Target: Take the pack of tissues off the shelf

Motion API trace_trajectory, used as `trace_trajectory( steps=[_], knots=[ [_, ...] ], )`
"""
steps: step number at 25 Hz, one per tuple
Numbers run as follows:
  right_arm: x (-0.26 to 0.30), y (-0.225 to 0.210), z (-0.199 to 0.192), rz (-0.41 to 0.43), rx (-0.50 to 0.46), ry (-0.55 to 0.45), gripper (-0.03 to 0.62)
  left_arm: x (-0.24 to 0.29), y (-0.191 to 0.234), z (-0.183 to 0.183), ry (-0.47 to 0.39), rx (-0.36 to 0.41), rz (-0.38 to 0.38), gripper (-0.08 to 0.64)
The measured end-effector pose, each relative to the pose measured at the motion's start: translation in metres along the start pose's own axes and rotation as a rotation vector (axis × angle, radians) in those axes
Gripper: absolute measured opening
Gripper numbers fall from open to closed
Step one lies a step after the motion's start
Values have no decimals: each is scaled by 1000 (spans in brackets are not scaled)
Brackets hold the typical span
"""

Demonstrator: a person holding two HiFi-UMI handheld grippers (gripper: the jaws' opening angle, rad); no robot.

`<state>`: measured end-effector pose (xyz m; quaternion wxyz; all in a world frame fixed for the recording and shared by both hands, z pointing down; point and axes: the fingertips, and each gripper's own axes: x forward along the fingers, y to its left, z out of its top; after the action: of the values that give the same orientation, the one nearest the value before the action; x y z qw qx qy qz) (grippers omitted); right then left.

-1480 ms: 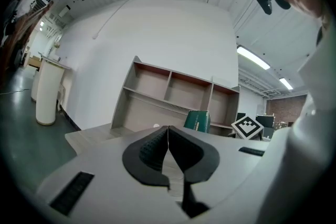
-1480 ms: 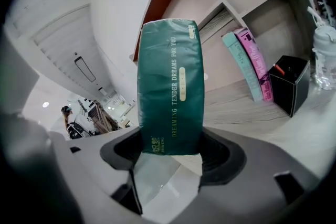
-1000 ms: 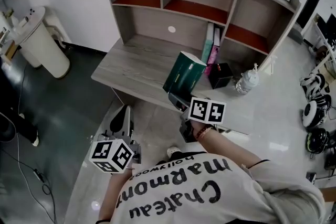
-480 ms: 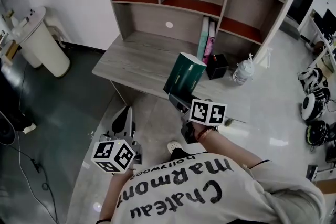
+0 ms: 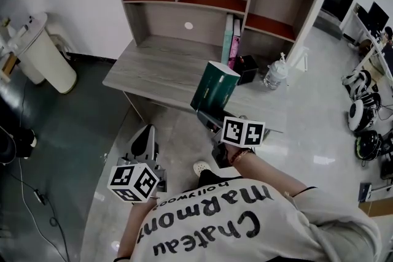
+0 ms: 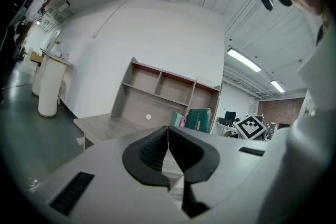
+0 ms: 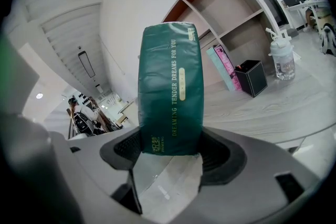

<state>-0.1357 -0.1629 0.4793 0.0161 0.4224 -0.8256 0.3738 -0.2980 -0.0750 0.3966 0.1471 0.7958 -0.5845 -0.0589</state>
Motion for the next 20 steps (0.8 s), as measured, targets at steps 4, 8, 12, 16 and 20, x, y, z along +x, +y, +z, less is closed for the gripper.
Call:
trace_trajectory(
  steps=[4,8,12,16,20],
  knots=[
    [-6,3,-2,2,-5,1,334,-4,-3,0,3,-4,-2,18],
    [-12,3,-9,-7,3,2,334,-10,-5,-4,4,-6,-9,18],
    [-17,3,-13,-15,8,0,334,-14,-7,-5,4,-10,-15,18],
    [-20,2,-15,-18,5,-3,334,-15,-9,-7,5,-9,-21,18],
    [-23,1,-17,-22,6,-2,334,-17,-11,-8,4,-9,-23,18]
  ],
)
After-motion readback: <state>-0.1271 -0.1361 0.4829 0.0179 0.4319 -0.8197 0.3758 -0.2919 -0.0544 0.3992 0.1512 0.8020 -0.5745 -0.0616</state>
